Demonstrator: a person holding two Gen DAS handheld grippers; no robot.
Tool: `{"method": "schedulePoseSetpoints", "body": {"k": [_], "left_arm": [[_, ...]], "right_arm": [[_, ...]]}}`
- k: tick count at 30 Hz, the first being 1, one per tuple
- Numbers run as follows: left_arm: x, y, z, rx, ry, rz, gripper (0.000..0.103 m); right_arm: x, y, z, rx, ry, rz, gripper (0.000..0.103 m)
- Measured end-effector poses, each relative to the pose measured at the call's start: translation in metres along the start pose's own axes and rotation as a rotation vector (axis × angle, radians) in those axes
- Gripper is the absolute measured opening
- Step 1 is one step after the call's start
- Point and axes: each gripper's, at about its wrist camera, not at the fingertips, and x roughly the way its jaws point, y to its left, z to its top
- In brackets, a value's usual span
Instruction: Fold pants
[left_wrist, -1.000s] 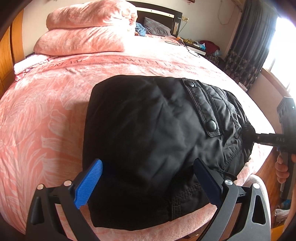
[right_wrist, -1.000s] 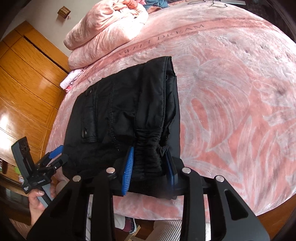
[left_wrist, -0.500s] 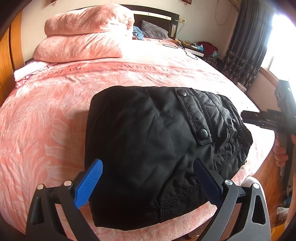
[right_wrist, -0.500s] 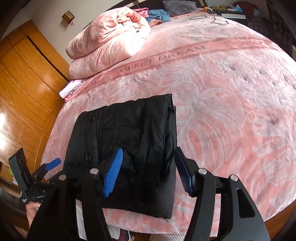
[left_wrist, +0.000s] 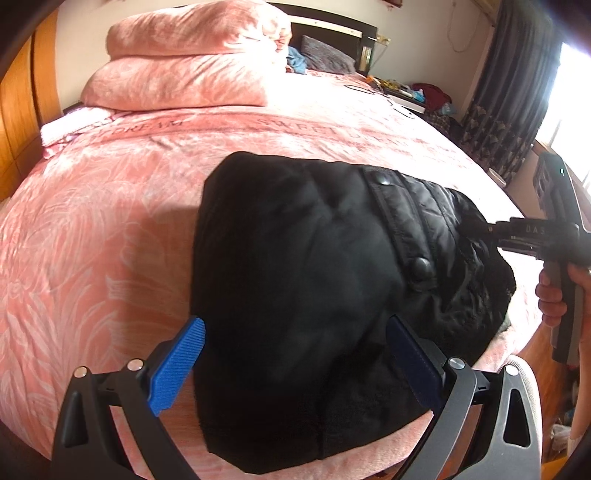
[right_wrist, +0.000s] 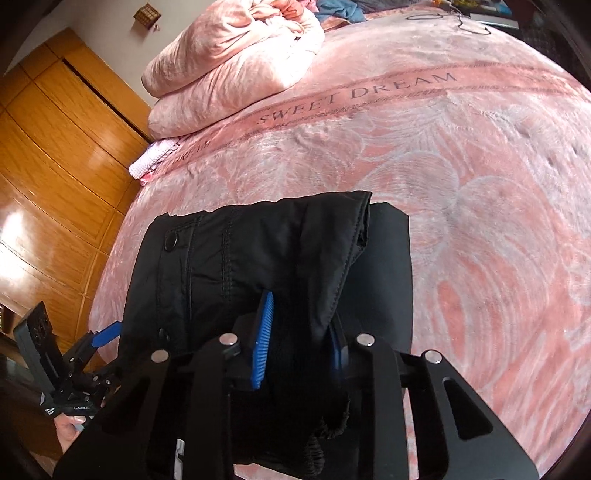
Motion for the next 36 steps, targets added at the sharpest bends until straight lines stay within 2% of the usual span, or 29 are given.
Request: {"method": "schedulePoseSetpoints", "body": {"k": [4, 7, 9, 12, 15, 21, 22, 24, 26, 36], "left_arm": [[0.007, 0.010, -0.002, -0.030, 0.026, -0.008, 0.099], [0.003, 0.016, -0.001, -0.047, 0.021, -0.020, 0.099], [-0.002, 0.021, 0.000, -0.055, 0.016, -0.028, 0.099], [-0.006, 0.031, 0.000, -0.087, 0.027, -0.074, 0.099], [-0.006, 0.044, -0.005, -0.149, 0.054, -0.118, 0.099], [-0.005, 0.055, -0.019, -0.214, 0.088, -0.107, 0.099], [-0.005, 0.055, -0.020, -0.216, 0.092, -0.107, 0.099], [-0.004, 0.053, -0.021, -0.216, 0.101, -0.107, 0.099], [-0.003, 0.051, -0.020, -0.206, 0.103, -0.104, 0.099], [-0.007, 0.040, -0.013, -0.171, 0.091, -0.102, 0.099]], "right_arm": [[0.005, -0.006, -0.001, 0.008, 0.010, -0.017, 0.029], [-0.006, -0.004, -0.003, -0.001, -0.014, -0.026, 0.039], [-0.017, -0.003, -0.008, -0.016, -0.029, -0.031, 0.041], [-0.033, -0.009, -0.019, -0.007, -0.044, -0.022, 0.051], [-0.045, -0.013, -0.034, 0.001, -0.046, 0.006, 0.051], [-0.040, -0.015, -0.067, 0.014, 0.008, 0.038, 0.051], [-0.039, -0.016, -0.069, 0.023, 0.004, 0.049, 0.049], [-0.036, -0.022, -0.069, 0.064, 0.008, 0.124, 0.036], [-0.036, -0.024, -0.068, 0.082, 0.001, 0.136, 0.022], [-0.054, -0.034, -0.065, 0.057, -0.060, 0.086, 0.013]]}}
